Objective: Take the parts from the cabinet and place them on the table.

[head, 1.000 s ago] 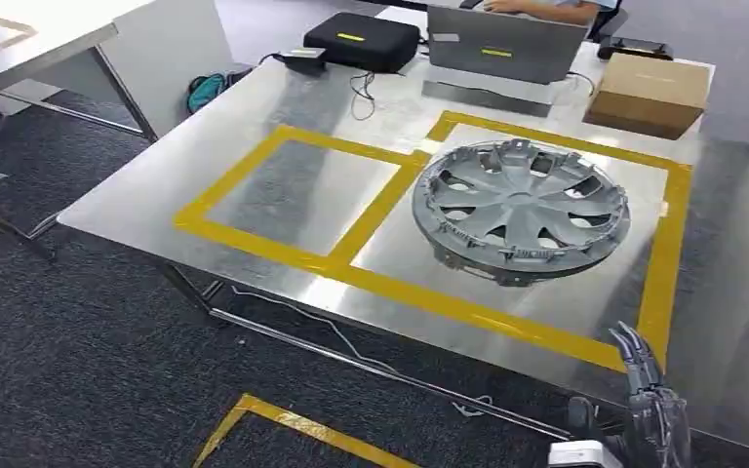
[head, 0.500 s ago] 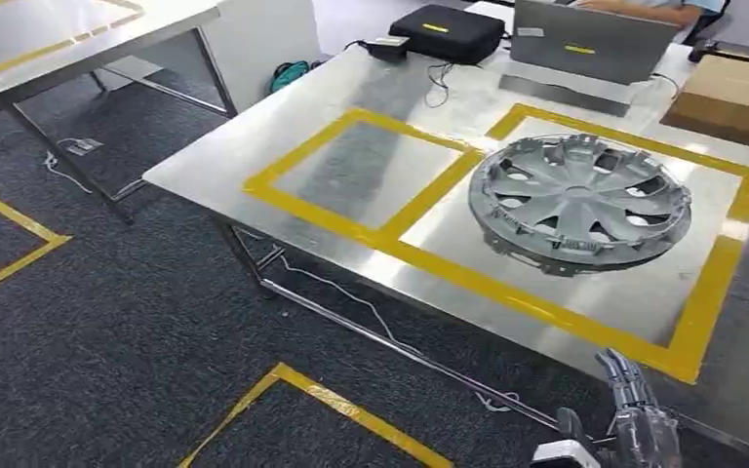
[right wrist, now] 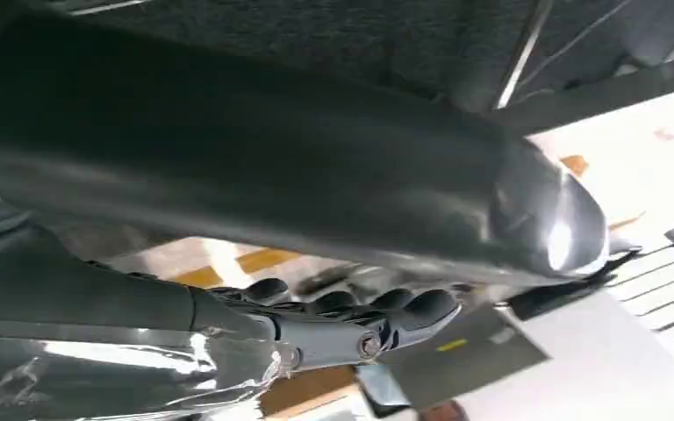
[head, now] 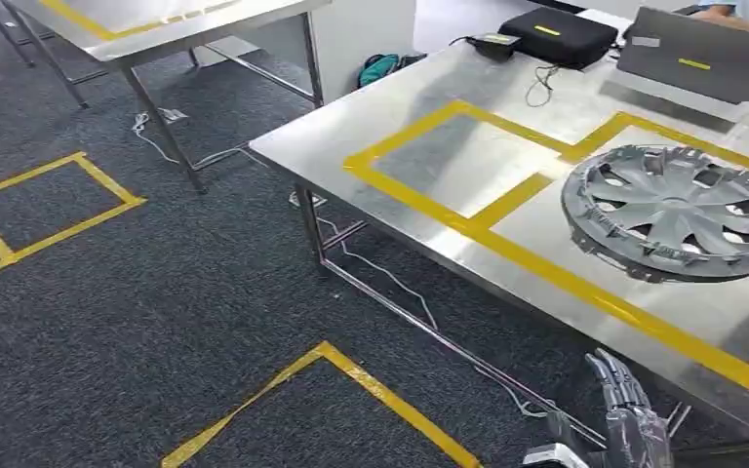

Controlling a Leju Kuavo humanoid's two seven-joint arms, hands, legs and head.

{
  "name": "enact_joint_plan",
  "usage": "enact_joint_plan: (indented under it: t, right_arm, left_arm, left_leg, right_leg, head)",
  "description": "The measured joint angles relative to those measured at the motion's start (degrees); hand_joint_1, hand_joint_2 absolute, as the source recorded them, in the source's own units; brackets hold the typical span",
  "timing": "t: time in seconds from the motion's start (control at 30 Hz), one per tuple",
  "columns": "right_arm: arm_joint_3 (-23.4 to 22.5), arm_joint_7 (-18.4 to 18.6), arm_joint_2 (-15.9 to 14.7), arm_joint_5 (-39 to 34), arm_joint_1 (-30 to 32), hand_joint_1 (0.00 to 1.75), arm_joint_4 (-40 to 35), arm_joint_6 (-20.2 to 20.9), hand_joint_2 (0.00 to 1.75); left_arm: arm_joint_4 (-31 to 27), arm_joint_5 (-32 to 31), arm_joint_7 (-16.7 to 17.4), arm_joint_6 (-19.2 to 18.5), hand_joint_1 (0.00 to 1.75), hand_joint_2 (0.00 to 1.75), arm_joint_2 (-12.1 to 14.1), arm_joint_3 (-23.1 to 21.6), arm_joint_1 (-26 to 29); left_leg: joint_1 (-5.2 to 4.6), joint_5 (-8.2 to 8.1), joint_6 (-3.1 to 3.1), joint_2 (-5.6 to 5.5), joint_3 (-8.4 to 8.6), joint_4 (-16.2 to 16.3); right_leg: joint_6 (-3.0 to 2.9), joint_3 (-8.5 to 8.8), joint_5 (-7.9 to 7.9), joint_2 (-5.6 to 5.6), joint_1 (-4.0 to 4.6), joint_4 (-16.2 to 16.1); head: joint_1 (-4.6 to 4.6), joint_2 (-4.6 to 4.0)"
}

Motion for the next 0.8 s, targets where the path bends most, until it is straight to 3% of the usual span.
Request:
enact_joint_plan:
  t: [0.03,0.07,0.1,0.17,0.2,0.23,0.27,0.33,0.37,0.4,0.43,0.47,0.5,0.53,0.57,0.6,0.7,0.73,0.77,0.8]
  right_arm:
    - [-0.1,-1.0,0.0,0.4,-0.4,0.0,0.0,0.0,0.0]
    - [-0.1,-2.0,0.0,0.8,-0.5,0.0,-0.2,-0.1,0.0]
    - [-0.1,-3.0,0.0,0.9,-0.6,0.0,-0.4,-0.1,0.0]
    - [0.0,-4.4,0.0,0.0,-1.2,0.0,-1.0,-0.1,0.0]
    - [0.4,-4.7,0.0,-1.2,-1.8,0.0,-1.3,-0.1,0.0]
    - [0.9,-4.9,0.0,-2.3,-2.6,0.0,-1.4,-0.1,0.0]
    - [1.3,-5.0,0.0,-3.3,-3.0,0.0,-1.5,-0.2,0.0]
    - [2.5,-4.9,-0.4,-5.8,-3.7,0.0,-1.4,-0.2,0.0]
    - [3.2,-4.7,-0.7,-7.2,-4.3,0.0,-1.2,-0.2,0.0]
    - [4.0,-4.4,-1.1,-8.7,-4.9,0.0,-1.0,-0.1,0.0]
    - [4.7,-4.2,-1.4,-10.2,-5.5,0.0,-0.7,-0.1,0.0]
    - [5.5,-3.8,-1.9,-11.3,-6.0,0.0,-0.3,0.0,0.0]
    - [6.2,-3.3,-2.3,-12.1,-6.5,0.0,0.3,0.1,0.0]
    - [6.7,-3.0,-2.8,-12.6,-6.8,0.0,0.7,0.1,0.0]
    - [7.1,-2.7,-3.2,-13.1,-6.9,0.0,1.2,0.1,0.0]
    - [7.6,-2.1,-3.7,-13.6,-7.2,0.0,1.9,0.2,0.0]
    - [8.5,-0.1,-4.5,-15.9,-8.3,0.0,4.9,0.5,0.0]
    - [8.7,-0.1,-4.8,-16.2,-8.6,0.0,5.7,0.6,0.0]
    - [9.0,-0.1,-4.9,-16.4,-8.6,0.0,6.5,0.6,0.0]
    - [9.1,0.2,-5.2,-16.6,-8.5,0.0,7.3,0.6,0.0]
  left_arm:
    - [0.0,0.2,0.0,0.2,0.0,0.0,-0.1,0.0,0.0]
    - [0.0,0.4,0.1,0.3,0.0,0.0,-0.1,0.0,0.0]
    - [0.0,0.5,0.1,0.4,0.0,0.0,0.0,0.0,0.1]
    - [0.0,0.5,0.2,0.8,0.0,0.0,-0.1,0.0,0.5]
    - [0.0,0.5,0.2,1.0,0.0,0.0,0.0,0.0,0.6]
    - [0.0,0.5,0.2,1.1,0.0,0.0,0.0,0.0,0.7]
    - [0.0,0.5,0.2,1.2,0.0,0.0,0.0,0.0,0.6]
    - [0.1,0.5,0.2,1.2,0.0,0.0,0.0,0.0,0.4]
    - [0.2,0.5,0.2,1.3,0.0,0.0,0.0,0.0,0.4]
    - [0.2,0.5,0.2,1.3,0.0,0.0,0.0,0.0,0.4]
    - [0.2,0.5,0.2,1.3,0.0,0.0,0.0,0.0,0.5]
    - [0.3,0.5,0.1,1.1,0.0,0.0,0.0,0.0,0.4]
    - [0.3,0.5,0.0,1.1,0.0,0.0,0.0,0.0,0.4]
    - [0.3,0.5,0.0,1.0,0.0,0.0,-0.1,0.0,0.3]
    - [0.3,0.5,-0.1,0.8,0.0,0.0,-0.1,0.0,0.0]
    - [0.4,0.5,-0.2,0.8,0.0,0.0,-0.2,0.0,0.0]
    - [0.4,0.5,-0.2,0.8,0.0,0.0,-0.1,0.0,0.4]
    - [0.4,0.5,-0.2,0.8,0.0,0.0,-0.2,0.0,0.4]
    - [0.4,0.5,-0.2,0.8,0.0,0.0,-0.1,0.0,0.3]
    - [0.4,0.5,-0.2,0.8,0.0,0.0,-0.2,0.0,0.1]
  left_leg:
    - [-0.09,0.44,-0.14,-0.45,-0.34,0.0]
    - [-0.26,0.75,-0.33,-0.98,-0.76,0.4]
    - [-0.07,1.18,-0.67,-1.41,-1.12,0.2]
    - [0.09,2.13,-1.41,-2.72,-1.5,0.0]
    - [0.18,1.99,-1.56,-2.74,-1.79,0.4]
    - [-0.12,-0.38,-1.95,-0.21,-2.58,2.0]
    - [0.07,-3.43,-2.43,1.65,-4.03,5.6]
    - [0.65,-8.78,-3.21,3.46,-7.4,15.2]
    - [1.03,-10.16,-3.55,3.71,-8.15,18.5]
    - [1.4,-10.13,-3.83,3.8,-7.56,18.7]
    - [1.7,-8.97,-4.1,3.96,-5.56,16.3]
    - [1.94,-7.08,-4.34,4.44,-2.34,11.5]
    - [2.1,-5.17,-4.61,5.68,1.6,5.6]
    - [2.13,-4.1,-4.89,8.86,4.93,1.0]
    - [1.88,-4.23,-4.31,8.8,5.08,-0.4]
    - [1.84,-3.93,-3.45,7.89,4.52,0.0]
    - [1.54,-3.45,-1.96,6.23,3.86,0.0]
    - [1.68,-3.16,-1.49,5.79,3.68,0.0]
    - [1.64,-2.89,-1.06,5.18,3.35,0.0]
    - [1.51,-2.63,-0.69,4.48,2.98,0.0]
  right_leg:
    - [-0.53,1.62,-0.64,2.69,0.01,-3.5]
    - [-0.14,1.4,-0.2,2.39,-0.1,-4.1]
    - [-0.11,1.17,-0.06,1.74,0.15,-3.9]
    - [-0.62,0.91,0.66,0.64,0.4,-3.8]
    - [-0.88,0.77,1.43,-0.31,-0.42,-4.3]
    - [-1.09,0.35,1.77,-0.92,-0.29,-4.3]
    - [-1.4,-0.1,2.05,-1.72,-0.31,-4.3]
    - [-1.28,-1.0,2.65,-3.52,-0.29,-4.3]
    - [-1.21,-1.49,2.96,-4.4,-0.32,-4.2]
    - [-1.05,-1.91,3.23,-5.2,-0.37,-4.2]
    - [-0.75,-2.28,3.5,-5.94,-0.45,-4.1]
    - [-0.48,-2.13,3.72,-6.69,-0.58,-4.0]
    - [-0.21,-2.35,3.89,-7.42,-0.74,-3.7]
    - [0.11,-2.55,3.92,-8.07,-0.5,-3.5]
    - [0.49,-3.08,3.79,-8.81,-0.25,-2.7]
    - [0.86,-3.16,4.08,-9.34,-0.24,-2.7]
    - [1.7,-3.02,4.12,-10.55,-0.8,-2.8]
    - [2.29,-3.8,2.87,-7.2,-1.07,-1.7]
    - [2.32,-5.03,0.54,-4.19,-1.15,1.4]
    - [2.25,-7.03,-2.09,-2.82,-1.1,6.3]
  head:
    - [0.0,0.0]
    - [-0.13,0.0]
    - [0.04,0.0]
    - [0.02,0.0]
    - [0.0,0.0]
    - [-0.29,0.0]
    - [-0.65,0.0]
    - [-0.63,0.0]
    - [-0.66,0.0]
    - [-0.66,0.0]
    - [-0.68,0.0]
    - [-0.66,0.0]
    - [-0.66,0.0]
    - [-0.74,0.0]
    - [-1.01,0.0]
    - [-0.68,0.0]
    - [-0.79,0.0]
    - [-0.66,0.0]
    - [-0.68,0.0]
    - [-0.63,0.0]
